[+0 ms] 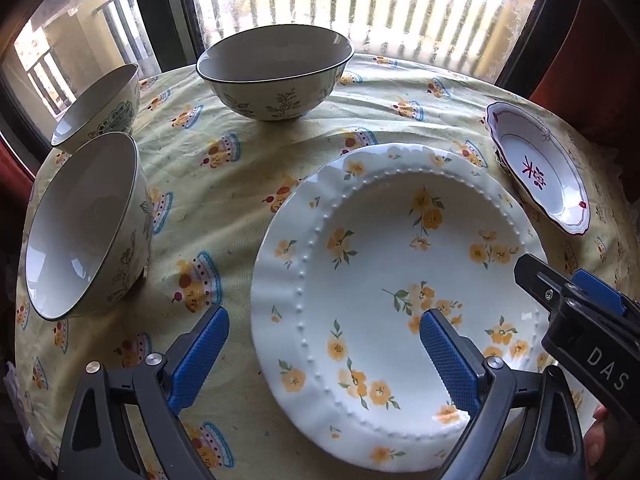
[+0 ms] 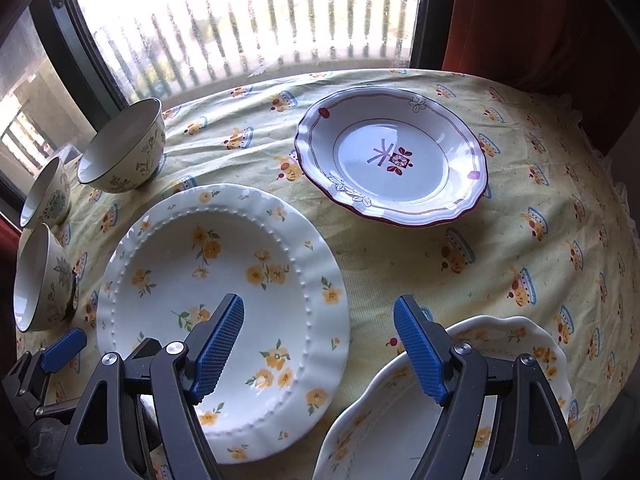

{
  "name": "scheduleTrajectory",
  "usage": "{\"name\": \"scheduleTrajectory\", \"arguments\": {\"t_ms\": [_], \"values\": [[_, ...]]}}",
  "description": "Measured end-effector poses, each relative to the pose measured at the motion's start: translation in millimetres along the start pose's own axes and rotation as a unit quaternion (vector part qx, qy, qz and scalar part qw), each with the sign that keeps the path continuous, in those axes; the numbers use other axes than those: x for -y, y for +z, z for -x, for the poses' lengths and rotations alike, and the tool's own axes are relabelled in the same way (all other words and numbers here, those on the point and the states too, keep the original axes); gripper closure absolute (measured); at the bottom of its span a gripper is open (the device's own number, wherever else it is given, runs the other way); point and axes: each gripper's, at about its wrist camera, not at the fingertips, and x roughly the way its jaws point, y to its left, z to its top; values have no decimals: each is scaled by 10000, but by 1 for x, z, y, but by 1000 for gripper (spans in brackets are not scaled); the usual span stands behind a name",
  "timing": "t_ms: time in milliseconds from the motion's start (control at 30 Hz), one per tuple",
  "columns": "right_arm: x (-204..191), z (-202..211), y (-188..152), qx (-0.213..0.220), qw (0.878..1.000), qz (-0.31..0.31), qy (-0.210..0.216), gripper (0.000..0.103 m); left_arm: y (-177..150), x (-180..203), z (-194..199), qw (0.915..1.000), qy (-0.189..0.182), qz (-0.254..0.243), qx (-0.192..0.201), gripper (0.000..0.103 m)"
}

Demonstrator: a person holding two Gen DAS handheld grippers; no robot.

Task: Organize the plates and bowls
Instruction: 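Close both grippers on the rim of the beaded-rim flower plate, then lift the beaded-rim plate with both grippers toward the orange-flower plate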

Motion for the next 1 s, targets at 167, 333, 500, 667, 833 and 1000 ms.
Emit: {"name": "scheduleTrajectory", "arguments": {"t_ms": [167, 333, 500, 667, 833, 1000], "values": [[-2, -24, 9, -119, 9999, 44, 117, 23, 11, 3, -15, 10000, 32, 34, -46, 6], [-5, -39, 13, -270, 9994, 58, 212, 23, 14, 5, -25, 9999, 39, 71, -144, 9], [-7, -46, 11, -372, 9987, 1, 359, 28, 12, 8, -27, 9999, 97, 16, -142, 12], [-9, -45, 11, -454, 9985, -30, 300, 32, 10, 6, -26, 9999, 67, -24, -150, 15], [-9, -40, 5, -490, 9979, -138, 397, 32, 5, 1, -24, 9998, 65, -19, -204, 15], [-13, -31, -8, -543, 9974, -98, 455, 32, -8, -7, -18, 9996, 67, 6, -281, 15]]}}
